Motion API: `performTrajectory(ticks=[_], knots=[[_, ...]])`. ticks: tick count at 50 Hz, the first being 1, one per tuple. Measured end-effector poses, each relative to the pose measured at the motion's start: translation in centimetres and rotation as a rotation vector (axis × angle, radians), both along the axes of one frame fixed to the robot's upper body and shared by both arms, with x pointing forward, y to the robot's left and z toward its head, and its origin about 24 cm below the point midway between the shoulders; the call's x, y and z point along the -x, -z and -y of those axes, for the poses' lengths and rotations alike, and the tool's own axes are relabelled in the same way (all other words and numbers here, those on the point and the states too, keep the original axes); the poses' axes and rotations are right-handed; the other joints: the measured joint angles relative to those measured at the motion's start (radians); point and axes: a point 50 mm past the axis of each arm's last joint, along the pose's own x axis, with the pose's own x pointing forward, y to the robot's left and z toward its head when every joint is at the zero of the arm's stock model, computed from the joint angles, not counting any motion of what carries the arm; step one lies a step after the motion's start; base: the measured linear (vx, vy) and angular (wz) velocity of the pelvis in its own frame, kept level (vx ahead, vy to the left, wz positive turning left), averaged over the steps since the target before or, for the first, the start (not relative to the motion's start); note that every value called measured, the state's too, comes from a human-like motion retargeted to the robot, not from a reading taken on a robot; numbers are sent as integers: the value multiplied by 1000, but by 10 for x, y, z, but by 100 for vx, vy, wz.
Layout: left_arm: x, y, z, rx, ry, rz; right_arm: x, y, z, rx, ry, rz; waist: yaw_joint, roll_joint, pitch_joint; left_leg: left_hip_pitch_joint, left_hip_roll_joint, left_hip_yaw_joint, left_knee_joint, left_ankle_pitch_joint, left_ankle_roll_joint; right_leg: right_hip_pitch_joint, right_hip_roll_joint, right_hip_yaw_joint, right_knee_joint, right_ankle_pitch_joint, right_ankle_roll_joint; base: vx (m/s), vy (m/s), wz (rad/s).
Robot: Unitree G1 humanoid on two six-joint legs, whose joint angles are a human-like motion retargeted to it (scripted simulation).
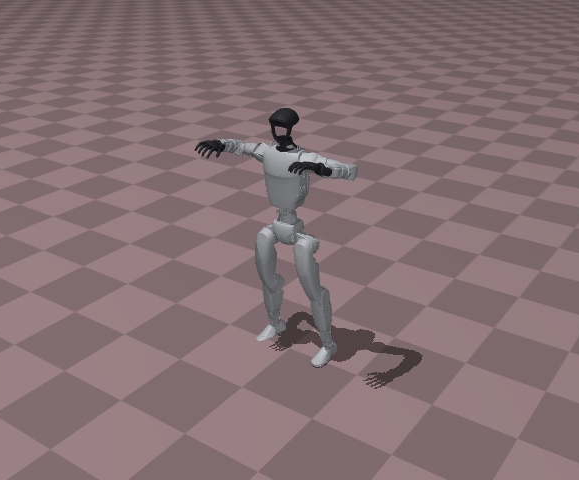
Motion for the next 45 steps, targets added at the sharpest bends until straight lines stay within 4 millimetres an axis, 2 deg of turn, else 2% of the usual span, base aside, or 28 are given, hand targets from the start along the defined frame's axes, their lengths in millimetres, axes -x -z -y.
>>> performTrajectory(ticks=[26,28,30,45], knots=[[1,4,-6,46,-15,-38,0,-3,10,-45,39,7,-17,-6,-16,-8,-1,32,-4,-2,0,-26,1,32,-9,13,0,0,0,-2],[1,4,-5,40,-12,-52,0,-2,9,-44,31,-3,-22,-9,-26,-40,-5,46,59,-46,29,-49,-13,14,38,-16,0,0,3,7],[1,3,-5,57,-8,-36,0,-4,11,-48,40,13,-15,-6,-25,-16,-4,28,3,-6,2,-33,-3,29,-1,8,0,0,0,0],[-1,2,-4,55,1,-43,-2,-3,8,-52,24,14,-9,-3,-27,2,-5,21,-4,-5,1,-10,-4,20,-7,7,0,0,0,0]])
